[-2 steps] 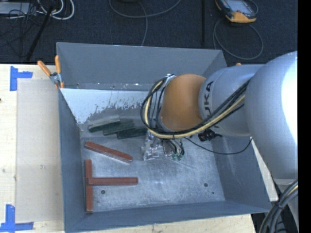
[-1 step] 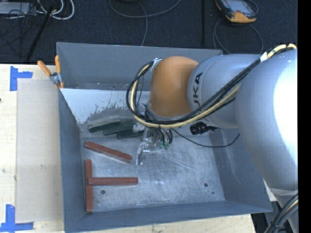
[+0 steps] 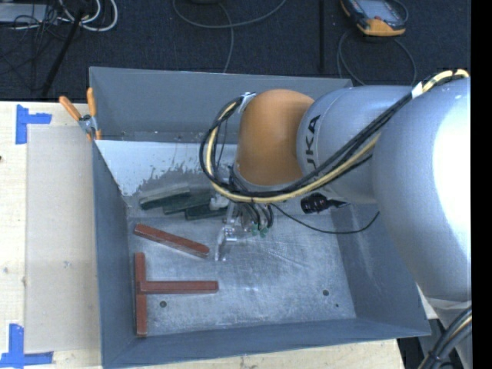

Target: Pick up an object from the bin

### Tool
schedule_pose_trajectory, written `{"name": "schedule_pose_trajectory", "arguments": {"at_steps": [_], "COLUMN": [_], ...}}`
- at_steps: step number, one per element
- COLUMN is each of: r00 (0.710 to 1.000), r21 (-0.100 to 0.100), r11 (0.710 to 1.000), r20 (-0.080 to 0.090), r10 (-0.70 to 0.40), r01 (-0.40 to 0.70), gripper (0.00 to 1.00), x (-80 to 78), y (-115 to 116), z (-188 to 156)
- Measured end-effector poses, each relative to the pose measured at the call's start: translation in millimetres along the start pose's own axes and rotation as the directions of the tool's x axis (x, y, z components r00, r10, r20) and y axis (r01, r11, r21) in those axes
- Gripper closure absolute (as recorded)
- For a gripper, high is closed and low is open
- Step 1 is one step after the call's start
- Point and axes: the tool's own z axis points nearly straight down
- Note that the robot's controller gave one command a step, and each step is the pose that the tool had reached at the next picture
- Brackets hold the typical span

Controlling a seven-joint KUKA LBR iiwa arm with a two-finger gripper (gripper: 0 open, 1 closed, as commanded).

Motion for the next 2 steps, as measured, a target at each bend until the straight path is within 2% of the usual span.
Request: {"name": "schedule_pose_trajectory", "arguments": {"at_steps": [1,2], "r00": [0.987,0.987], "r21": [-0.004,-0.004], "r11": [0.987,0.987], "r20": [0.006,0.006], "r10": [0.162,0.162], "r01": [-0.162,-0.162], "gripper": [1.0,1.0], "x": [35.8,35.8], "y": [25.9,25.9], "z": [41.9,41.9]}}
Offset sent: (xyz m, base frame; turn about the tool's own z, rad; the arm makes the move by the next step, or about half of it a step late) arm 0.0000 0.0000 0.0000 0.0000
